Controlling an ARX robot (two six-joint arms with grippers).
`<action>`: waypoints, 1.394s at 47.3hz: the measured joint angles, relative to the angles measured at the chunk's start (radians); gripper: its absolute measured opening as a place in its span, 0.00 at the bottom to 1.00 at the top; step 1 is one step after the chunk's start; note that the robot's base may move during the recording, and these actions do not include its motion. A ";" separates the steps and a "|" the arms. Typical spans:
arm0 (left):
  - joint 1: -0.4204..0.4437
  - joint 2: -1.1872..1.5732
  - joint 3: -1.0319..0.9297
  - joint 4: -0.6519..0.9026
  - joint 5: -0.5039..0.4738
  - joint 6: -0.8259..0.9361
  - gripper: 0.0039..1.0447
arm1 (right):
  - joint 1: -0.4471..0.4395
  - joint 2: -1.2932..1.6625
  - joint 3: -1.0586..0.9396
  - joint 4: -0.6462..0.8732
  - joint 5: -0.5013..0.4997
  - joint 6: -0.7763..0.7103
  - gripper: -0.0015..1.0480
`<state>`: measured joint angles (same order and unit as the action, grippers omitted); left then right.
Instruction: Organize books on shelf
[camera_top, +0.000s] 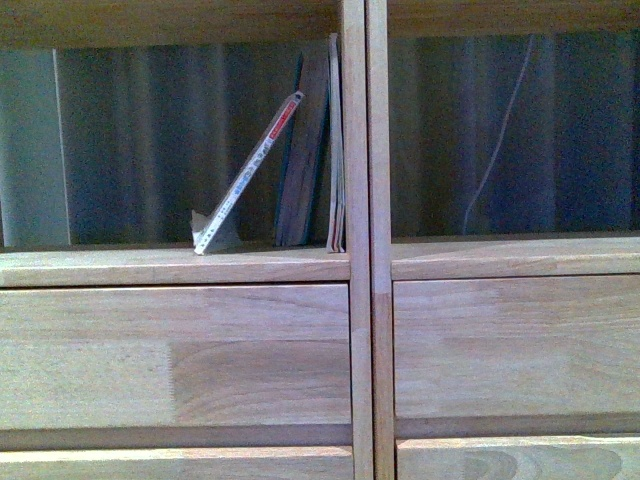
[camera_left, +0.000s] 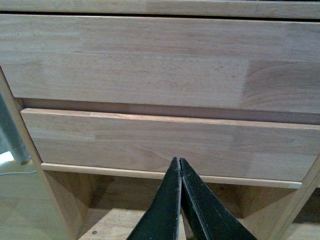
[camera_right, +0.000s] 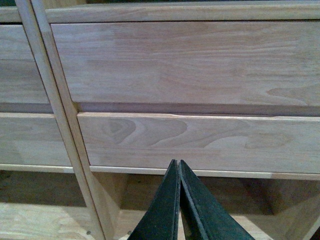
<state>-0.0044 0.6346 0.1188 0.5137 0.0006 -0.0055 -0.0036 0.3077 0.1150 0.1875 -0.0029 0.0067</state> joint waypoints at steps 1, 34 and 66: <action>0.000 -0.005 -0.002 -0.002 0.000 0.000 0.02 | 0.000 -0.003 -0.003 0.000 0.000 0.000 0.03; 0.000 -0.312 -0.107 -0.188 0.000 0.001 0.02 | 0.001 -0.298 -0.099 -0.187 0.002 -0.001 0.03; 0.000 -0.624 -0.107 -0.509 -0.001 0.001 0.02 | 0.001 -0.301 -0.099 -0.188 0.002 -0.001 0.03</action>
<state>-0.0044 0.0105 0.0120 0.0044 -0.0006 -0.0044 -0.0029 0.0063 0.0162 -0.0002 -0.0010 0.0059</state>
